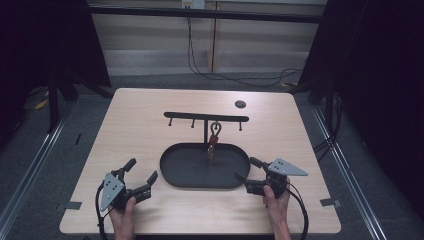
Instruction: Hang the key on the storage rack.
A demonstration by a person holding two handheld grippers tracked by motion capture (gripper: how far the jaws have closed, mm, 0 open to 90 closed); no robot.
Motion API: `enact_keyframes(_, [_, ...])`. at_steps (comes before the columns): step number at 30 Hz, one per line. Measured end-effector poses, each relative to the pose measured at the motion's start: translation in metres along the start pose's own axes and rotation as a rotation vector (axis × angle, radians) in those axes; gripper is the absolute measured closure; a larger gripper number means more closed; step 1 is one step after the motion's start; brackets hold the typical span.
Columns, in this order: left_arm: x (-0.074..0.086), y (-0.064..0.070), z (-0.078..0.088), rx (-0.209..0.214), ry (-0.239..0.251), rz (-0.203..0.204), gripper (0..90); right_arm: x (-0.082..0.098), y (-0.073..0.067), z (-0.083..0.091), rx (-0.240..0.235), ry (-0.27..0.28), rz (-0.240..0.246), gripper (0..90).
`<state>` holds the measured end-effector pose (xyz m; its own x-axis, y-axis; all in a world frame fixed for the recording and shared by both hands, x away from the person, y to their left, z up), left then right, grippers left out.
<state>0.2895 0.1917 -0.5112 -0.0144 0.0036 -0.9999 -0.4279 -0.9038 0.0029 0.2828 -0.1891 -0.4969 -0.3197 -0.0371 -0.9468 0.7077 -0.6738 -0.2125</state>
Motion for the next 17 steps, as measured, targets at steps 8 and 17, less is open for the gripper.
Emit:
enact_keyframes(8, [0.0, 0.0, 0.0, 0.003, -0.001, -0.001, 15.9, 0.013, 0.0, -0.002, 0.077, 0.056, 0.1, 16.9])
enact_keyframes(17, [0.0, 0.0, 0.001, 0.0, -0.002, -0.004, 15.9, 0.019, -0.007, -0.007, 0.116, 0.106, 0.137, 14.1])
Point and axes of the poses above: each handheld gripper's, and its own axes: z roughly backward along the jaws, x roughly out of its underside, y roughly to its right, the point moved 5 cm from there along -z, roughly forward along the jaws, and after that the axes turned 9 degrees about -x, right-handed, at the moved point
